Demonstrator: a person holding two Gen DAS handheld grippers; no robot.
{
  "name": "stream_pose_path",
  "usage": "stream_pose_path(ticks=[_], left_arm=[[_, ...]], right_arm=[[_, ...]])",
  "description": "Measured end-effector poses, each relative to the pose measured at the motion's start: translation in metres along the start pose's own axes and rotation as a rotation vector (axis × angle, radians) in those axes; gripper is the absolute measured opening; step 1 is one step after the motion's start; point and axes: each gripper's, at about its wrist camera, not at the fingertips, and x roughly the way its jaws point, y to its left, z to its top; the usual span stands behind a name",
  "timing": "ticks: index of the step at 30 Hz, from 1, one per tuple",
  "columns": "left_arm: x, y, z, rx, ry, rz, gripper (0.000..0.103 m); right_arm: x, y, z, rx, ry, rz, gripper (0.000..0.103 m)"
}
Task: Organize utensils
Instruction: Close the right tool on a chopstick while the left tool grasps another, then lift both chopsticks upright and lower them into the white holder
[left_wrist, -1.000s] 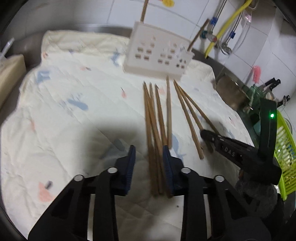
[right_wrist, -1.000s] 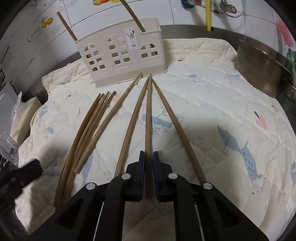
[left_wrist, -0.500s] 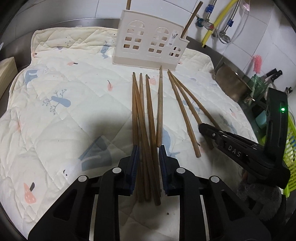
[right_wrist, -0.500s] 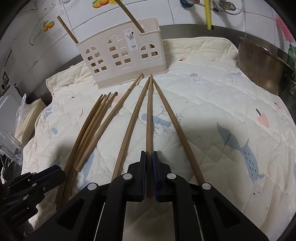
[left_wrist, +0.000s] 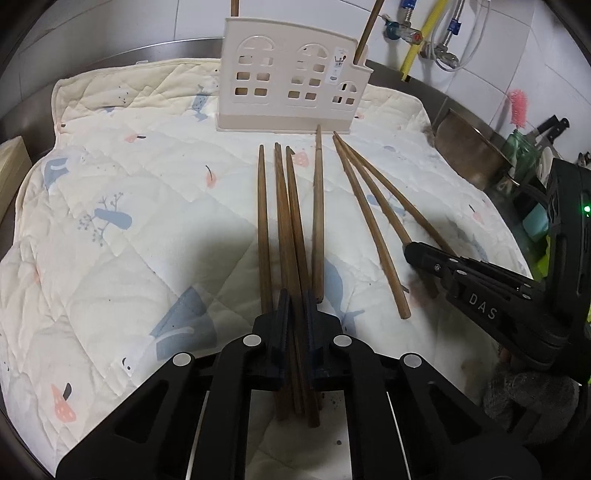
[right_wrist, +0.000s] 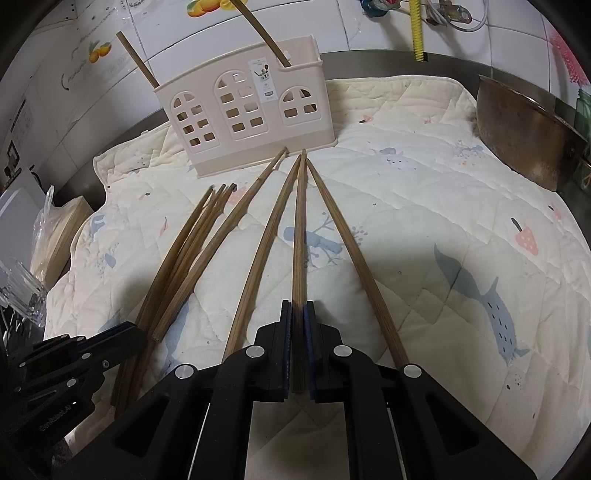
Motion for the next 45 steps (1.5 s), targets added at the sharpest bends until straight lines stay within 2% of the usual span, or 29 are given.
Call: stream_pose_path(ticks=[4, 9, 19, 25, 35, 41, 45], left_arm=[[-0.009, -0.001, 0.0, 0.002, -0.021, -0.003, 0.007], [-0.033, 0.001, 0.008, 0.008, -0.084, -0.004, 0.006], [-0.079, 0.001, 0.039, 0.049, -0.22, -0.004, 0.006], [-0.092, 0.001, 0.063, 0.07, -0.253, -0.041, 0.006], [-0.098, 0.0, 0.112, 0.113, -0.255, -0.054, 0.006], [-0.117, -0.009, 0.153, 0.151, -0.307, -0.041, 0.006], [-0.135, -0.014, 0.184, 0.166, -0.372, -0.027, 0.006]], right_arm=[[-0.003, -0.001, 0.0, -0.005, -0.009, -0.001, 0.007], [-0.017, -0.003, 0.002, -0.021, -0.04, -0.014, 0.007], [-0.075, 0.002, 0.035, -0.096, -0.205, -0.031, 0.007], [-0.098, 0.007, 0.065, -0.152, -0.264, -0.022, 0.007], [-0.116, 0.01, 0.127, -0.223, -0.243, 0.037, 0.006], [-0.136, 0.012, 0.175, -0.257, -0.269, 0.022, 0.007], [-0.141, 0.013, 0.206, -0.255, -0.293, 0.016, 0.007]])
